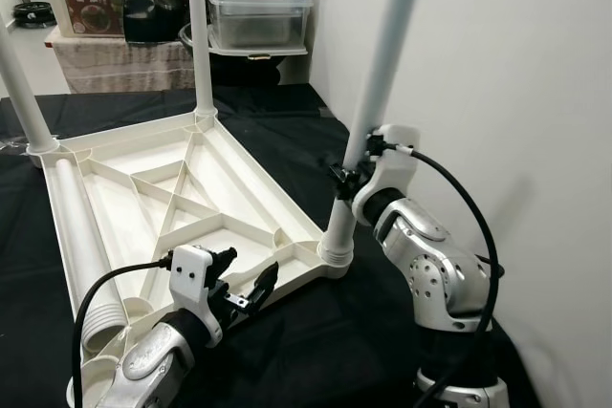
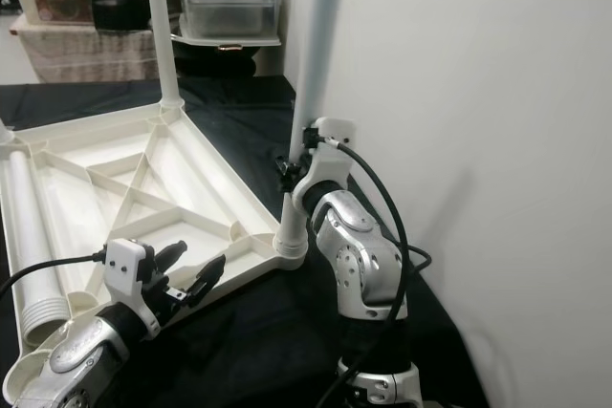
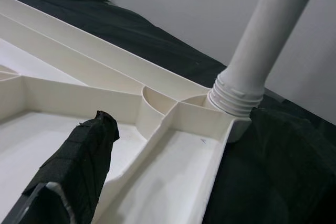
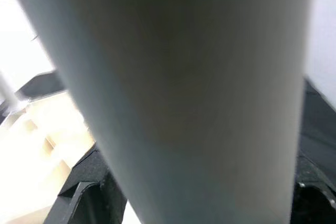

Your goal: Building children table

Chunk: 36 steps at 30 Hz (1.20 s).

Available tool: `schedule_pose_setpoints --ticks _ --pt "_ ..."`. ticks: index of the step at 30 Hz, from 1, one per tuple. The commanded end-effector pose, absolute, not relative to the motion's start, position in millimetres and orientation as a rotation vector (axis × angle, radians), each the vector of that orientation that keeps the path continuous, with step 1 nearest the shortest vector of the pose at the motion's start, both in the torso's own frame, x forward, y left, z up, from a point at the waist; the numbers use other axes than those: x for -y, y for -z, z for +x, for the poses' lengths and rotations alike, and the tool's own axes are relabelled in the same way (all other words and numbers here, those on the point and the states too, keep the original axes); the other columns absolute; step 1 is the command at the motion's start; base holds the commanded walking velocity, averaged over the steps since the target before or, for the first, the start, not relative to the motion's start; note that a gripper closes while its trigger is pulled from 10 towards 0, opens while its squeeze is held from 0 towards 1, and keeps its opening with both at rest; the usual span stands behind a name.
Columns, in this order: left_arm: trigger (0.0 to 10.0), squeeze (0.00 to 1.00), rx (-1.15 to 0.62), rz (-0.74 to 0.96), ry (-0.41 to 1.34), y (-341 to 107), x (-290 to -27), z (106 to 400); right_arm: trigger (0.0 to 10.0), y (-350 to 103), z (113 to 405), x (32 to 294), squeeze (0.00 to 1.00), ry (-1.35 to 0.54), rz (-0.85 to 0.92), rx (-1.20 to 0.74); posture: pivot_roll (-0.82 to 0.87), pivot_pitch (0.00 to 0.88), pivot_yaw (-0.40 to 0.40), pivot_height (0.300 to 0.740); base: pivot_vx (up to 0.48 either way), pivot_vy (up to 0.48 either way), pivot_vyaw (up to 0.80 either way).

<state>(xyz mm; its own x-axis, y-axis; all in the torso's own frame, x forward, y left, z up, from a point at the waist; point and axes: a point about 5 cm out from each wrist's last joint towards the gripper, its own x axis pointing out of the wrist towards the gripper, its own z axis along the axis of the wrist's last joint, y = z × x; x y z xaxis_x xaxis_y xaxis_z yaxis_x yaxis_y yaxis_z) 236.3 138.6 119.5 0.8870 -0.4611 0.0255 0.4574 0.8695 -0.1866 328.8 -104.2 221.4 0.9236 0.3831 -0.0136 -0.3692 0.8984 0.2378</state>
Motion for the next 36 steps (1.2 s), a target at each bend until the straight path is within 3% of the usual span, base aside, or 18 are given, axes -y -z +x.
schedule_pose_setpoints --ticks 1,5,8,9,10,12,13,17,20,21,22,24,27,28,31,32,33,36 --pt "10.0 0.0 -0.029 -0.202 0.491 -117.7 -137.3 237.3 10.0 -230.2 334.8 107.8 0.0 -0.449 0.229 -0.035 0.01 0.0 -0.107 0.74 0.0 0.0 0.0" --pt "10.0 0.0 -0.029 -0.202 0.496 -118.0 -136.3 238.1 10.0 -244.1 337.1 119.8 0.0 -0.699 0.205 0.027 0.01 0.0 -0.105 0.74 0.0 0.0 0.0" --pt "10.0 0.0 -0.029 -0.202 0.496 -118.0 -136.3 238.1 10.0 -244.1 337.1 119.8 0.0 -0.699 0.205 0.027 0.01 0.0 -0.105 0.74 0.0 0.0 0.0" --pt "10.0 0.0 -0.028 -0.201 0.498 -118.2 -136.0 238.5 10.0 -242.3 333.8 123.6 0.0 -0.832 0.177 0.028 0.02 0.0 -0.113 0.74 0.0 0.0 0.0" --pt "10.0 0.0 -0.028 -0.2 0.498 -118.1 -136.0 238.9 6.8 -235.0 332.5 126.1 0.0 -0.935 0.17 0.0 0.02 0.0 -0.114 0.74 0.0 0.0 0.0" --pt "10.0 0.0 -0.028 -0.2 0.498 -118.1 -136.0 238.9 6.8 -235.0 332.5 126.1 0.0 -0.935 0.17 0.0 0.02 0.0 -0.114 0.74 0.0 0.0 0.0" --pt "10.0 0.0 -0.029 -0.199 0.498 -118.0 -135.9 239.0 0.0 -223.3 333.0 127.3 0.0 -0.989 0.168 -0.049 0.02 0.0 -0.119 0.74 0.0 0.0 0.0" --pt "10.0 0.0 -0.03 -0.197 0.5 -117.6 -135.8 238.7 0.0 -199.9 334.4 124.0 0.0 -1.007 0.171 -0.144 0.03 0.0 -0.121 0.74 0.0 0.0 0.0" --pt "10.0 0.0 -0.031 -0.196 0.5 -117.4 -136.2 238.0 0.0 -187.5 341.4 120.6 0.0 -0.875 0.156 -0.2 0.03 0.0 -0.124 0.74 0.0 0.0 0.0" --pt "10.0 0.0 -0.032 -0.194 0.499 -117.5 -137.1 237.4 0.0 -171.6 350.6 121.9 0.0 -0.565 0.064 -0.262 0.03 0.0 -0.122 0.74 0.0 0.0 0.0" --pt "10.0 0.0 -0.032 -0.194 0.499 -117.5 -137.1 237.4 0.0 -171.6 350.6 121.9 0.0 -0.565 0.064 -0.262 0.03 0.0 -0.122 0.74 0.0 0.0 0.0" --pt "10.0 0.0 -0.033 -0.192 0.499 -117.5 -138.2 236.8 0.0 -155.5 348.2 120.2 0.0 -0.227 -0.011 -0.325 0.03 0.0 -0.118 0.74 0.0 0.0 0.0" --pt "10.0 0.0 -0.035 -0.192 0.501 -117.5 -138.2 237.1 0.0 -153.7 337.0 110.9 0.0 -0.193 -0.006 -0.344 0.02 0.0 -0.112 0.74 0.0 0.0 0.0" --pt "10.0 0.0 -0.036 -0.192 0.504 -117.4 -137.8 237.7 10.0 -156.6 325.4 98.6 0.0 -0.24 0.028 -0.349 0.02 0.0 -0.112 0.74 0.0 0.0 0.0" --pt "10.0 0.0 -0.036 -0.19 0.508 -117.3 -137.3 239.5 10.0 -165.7 313.5 87.1 0.0 -0.307 0.06 -0.319 0.01 0.0 -0.104 0.74 0.0 0.0 0.0" --pt "10.0 0.0 -0.036 -0.19 0.509 -117.3 -137.1 240.3 10.0 -168.3 314.2 88.9 0.35 -0.324 0.072 -0.302 0.01 0.0 -0.104 0.74 0.0 0.0 0.0" --pt "10.0 0.0 -0.035 -0.19 0.511 -117.3 -136.9 240.7 10.0 -171.1 316.4 90.8 1.0 -0.355 0.087 -0.276 0.01 0.0 -0.104 0.74 0.0 0.0 0.0" --pt "10.0 0.0 -0.036 -0.189 0.515 -116.9 -136.4 241.2 10.0 -182.0 324.6 96.5 1.0 -0.429 0.128 -0.218 0.01 0.0 -0.104 0.74 0.0 0.0 0.0"
